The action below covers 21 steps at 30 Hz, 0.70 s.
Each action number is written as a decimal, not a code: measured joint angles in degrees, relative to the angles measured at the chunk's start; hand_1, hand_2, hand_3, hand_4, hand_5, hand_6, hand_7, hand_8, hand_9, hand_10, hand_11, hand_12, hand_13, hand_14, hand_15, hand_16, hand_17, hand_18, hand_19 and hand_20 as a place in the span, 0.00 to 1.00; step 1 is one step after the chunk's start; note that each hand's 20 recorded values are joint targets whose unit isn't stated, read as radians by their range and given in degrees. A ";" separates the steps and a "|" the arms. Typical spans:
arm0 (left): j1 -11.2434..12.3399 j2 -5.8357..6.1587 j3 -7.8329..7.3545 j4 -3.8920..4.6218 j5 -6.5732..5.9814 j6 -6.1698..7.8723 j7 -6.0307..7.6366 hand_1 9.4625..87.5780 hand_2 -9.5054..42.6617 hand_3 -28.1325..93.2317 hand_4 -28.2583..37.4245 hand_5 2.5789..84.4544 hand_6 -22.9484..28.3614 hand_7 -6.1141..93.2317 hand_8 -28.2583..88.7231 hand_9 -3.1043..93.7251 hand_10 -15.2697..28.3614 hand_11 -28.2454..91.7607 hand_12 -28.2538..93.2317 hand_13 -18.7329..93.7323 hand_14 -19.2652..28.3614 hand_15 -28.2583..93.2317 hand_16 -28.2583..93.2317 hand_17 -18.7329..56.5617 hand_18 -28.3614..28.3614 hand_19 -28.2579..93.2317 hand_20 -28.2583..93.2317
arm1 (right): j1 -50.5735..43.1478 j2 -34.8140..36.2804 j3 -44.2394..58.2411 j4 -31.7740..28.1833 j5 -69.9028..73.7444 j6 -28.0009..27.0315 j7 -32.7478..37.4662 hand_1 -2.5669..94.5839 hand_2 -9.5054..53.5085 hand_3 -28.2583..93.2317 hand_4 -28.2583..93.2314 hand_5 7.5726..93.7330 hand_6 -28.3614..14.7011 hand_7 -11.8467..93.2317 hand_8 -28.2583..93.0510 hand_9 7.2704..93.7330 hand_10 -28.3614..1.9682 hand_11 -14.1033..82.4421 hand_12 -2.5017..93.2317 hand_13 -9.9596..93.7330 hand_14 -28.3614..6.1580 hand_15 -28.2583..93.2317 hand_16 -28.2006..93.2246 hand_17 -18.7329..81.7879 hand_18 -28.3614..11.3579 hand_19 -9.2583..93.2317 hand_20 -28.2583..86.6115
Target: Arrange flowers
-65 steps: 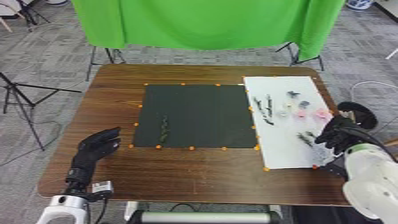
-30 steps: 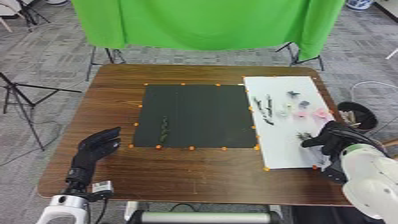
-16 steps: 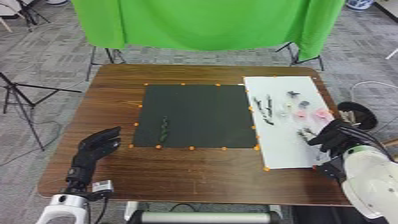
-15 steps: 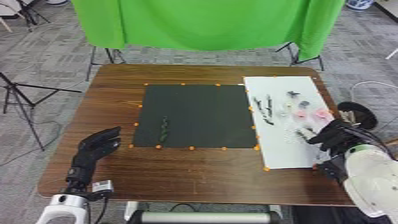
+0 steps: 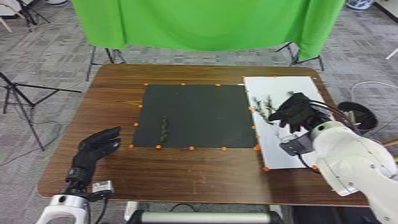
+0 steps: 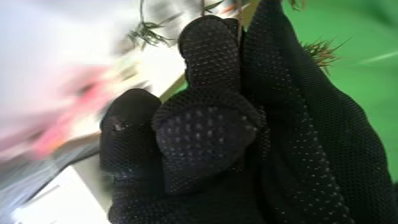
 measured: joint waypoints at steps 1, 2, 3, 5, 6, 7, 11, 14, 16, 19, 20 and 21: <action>0.00 0.00 0.00 0.00 0.00 0.00 0.00 0.37 0.00 0.76 0.22 0.53 0.47 0.24 0.18 0.41 0.59 0.42 0.38 0.47 0.74 0.44 0.25 0.34 0.77 0.39 0.40 | 2.16 -0.90 -2.12 0.22 0.19 -0.09 -0.21 0.73 0.00 0.64 0.17 0.85 0.49 0.30 0.38 1.00 0.48 0.52 0.20 1.00 0.72 0.72 0.35 0.98 0.62 0.88 0.60; 0.00 0.00 0.00 -0.01 0.00 0.00 0.00 0.37 0.00 0.76 0.22 0.53 0.46 0.24 0.18 0.41 0.59 0.42 0.38 0.47 0.74 0.44 0.25 0.34 0.77 0.39 0.40 | 4.32 -1.88 -4.32 0.57 0.31 -0.16 -0.44 0.73 0.00 0.64 0.17 0.85 0.49 0.30 0.38 1.00 0.48 0.52 0.20 1.00 0.72 0.72 0.35 0.98 0.62 0.88 0.60; 0.00 0.00 0.00 -0.01 0.00 0.00 0.00 0.37 0.00 0.75 0.22 0.53 0.47 0.24 0.18 0.41 0.59 0.42 0.38 0.47 0.74 0.44 0.25 0.34 0.77 0.39 0.40 | 6.53 -2.95 -6.66 1.09 0.35 -0.17 -0.65 0.73 0.00 0.64 0.17 0.85 0.49 0.30 0.38 1.00 0.47 0.52 0.20 1.00 0.72 0.72 0.35 0.98 0.62 0.88 0.60; 0.00 0.00 0.00 -0.01 0.00 -0.01 -0.02 0.37 0.00 0.75 0.23 0.53 0.47 0.24 0.18 0.41 0.59 0.42 0.38 0.47 0.74 0.44 0.25 0.34 0.77 0.39 0.40 | 10.74 -5.16 -11.25 2.57 0.34 -0.15 -0.91 0.73 0.00 0.64 0.17 0.85 0.49 0.30 0.38 1.00 0.47 0.52 0.20 1.00 0.72 0.72 0.35 0.98 0.62 0.88 0.59; 0.00 0.00 0.00 -0.01 0.00 -0.02 -0.02 0.37 0.00 0.75 0.23 0.53 0.47 0.24 0.18 0.41 0.59 0.42 0.38 0.47 0.74 0.44 0.25 0.34 0.77 0.39 0.40 | 12.76 -6.39 -13.46 3.48 0.31 -0.07 -0.95 0.73 0.00 0.64 0.17 0.85 0.49 0.30 0.38 1.00 0.46 0.52 0.20 1.00 0.72 0.72 0.35 0.98 0.62 0.88 0.59; 0.00 0.00 0.00 -0.02 0.00 -0.03 -0.03 0.37 0.00 0.75 0.23 0.53 0.47 0.24 0.18 0.41 0.59 0.42 0.38 0.47 0.75 0.44 0.25 0.34 0.77 0.39 0.40 | 14.52 -7.62 -15.37 4.45 0.27 0.04 -0.96 0.73 0.00 0.64 0.17 0.85 0.49 0.30 0.38 1.00 0.46 0.52 0.20 1.00 0.72 0.72 0.35 0.98 0.62 0.88 0.59; 0.03 0.03 -0.02 -0.03 0.00 -0.03 -0.03 0.36 0.00 0.75 0.23 0.53 0.47 0.24 0.18 0.41 0.59 0.42 0.38 0.47 0.75 0.44 0.25 0.34 0.77 0.39 0.40 | 19.58 -12.58 -20.47 7.80 0.27 0.66 -0.81 0.73 0.00 0.64 0.17 0.85 0.48 0.29 0.38 1.00 0.45 0.51 0.20 1.00 0.71 0.71 0.35 0.98 0.62 0.88 0.59; 0.21 0.03 -0.08 -0.16 0.00 -0.01 -0.05 0.36 0.00 0.75 0.23 0.53 0.47 0.23 0.18 0.41 0.59 0.42 0.38 0.47 0.75 0.44 0.25 0.34 0.77 0.39 0.40 | 22.37 -15.57 -23.63 9.68 0.26 1.50 -0.58 0.74 0.00 0.64 0.17 0.85 0.48 0.29 0.38 1.00 0.44 0.50 0.19 1.00 0.69 0.70 0.35 0.98 0.62 0.87 0.58; 0.43 0.03 -0.16 -0.32 -0.01 0.01 -0.06 0.36 0.00 0.75 0.23 0.53 0.47 0.23 0.18 0.41 0.59 0.42 0.38 0.47 0.75 0.44 0.25 0.34 0.77 0.39 0.40 | 24.08 -17.07 -26.00 10.64 -0.47 1.88 -0.22 0.74 0.00 0.64 0.17 0.85 0.48 0.29 0.38 1.00 0.44 0.49 0.19 1.00 0.69 0.70 0.35 0.98 0.62 0.87 0.58; 0.63 0.04 -0.21 -0.44 -0.05 0.02 -0.06 0.36 0.00 0.75 0.23 0.53 0.47 0.23 0.18 0.41 0.59 0.42 0.38 0.47 0.75 0.44 0.25 0.34 0.77 0.39 0.40 | 26.04 -18.73 -29.50 11.82 -5.37 1.97 0.51 0.75 0.00 0.63 0.17 0.85 0.48 0.29 0.38 1.00 0.44 0.48 0.20 1.00 0.69 0.69 0.35 0.98 0.61 0.87 0.58; 0.65 0.09 -0.21 -0.46 -0.06 0.03 -0.06 0.36 0.00 0.75 0.23 0.53 0.47 0.23 0.18 0.41 0.59 0.42 0.38 0.47 0.75 0.44 0.25 0.34 0.77 0.39 0.40 | 26.49 -19.19 -30.47 12.14 -7.68 1.92 0.79 0.75 0.00 0.63 0.17 0.85 0.48 0.29 0.38 1.00 0.44 0.48 0.20 1.00 0.69 0.69 0.35 0.98 0.61 0.87 0.58; 0.67 0.13 -0.21 -0.47 -0.06 0.03 -0.06 0.36 0.00 0.75 0.23 0.53 0.47 0.23 0.18 0.41 0.59 0.42 0.38 0.47 0.75 0.44 0.25 0.34 0.77 0.39 0.40 | 26.84 -19.63 -31.28 12.44 -9.96 1.78 1.05 0.75 0.00 0.63 0.18 0.85 0.48 0.29 0.38 1.00 0.44 0.48 0.20 1.00 0.69 0.69 0.35 0.98 0.61 0.87 0.58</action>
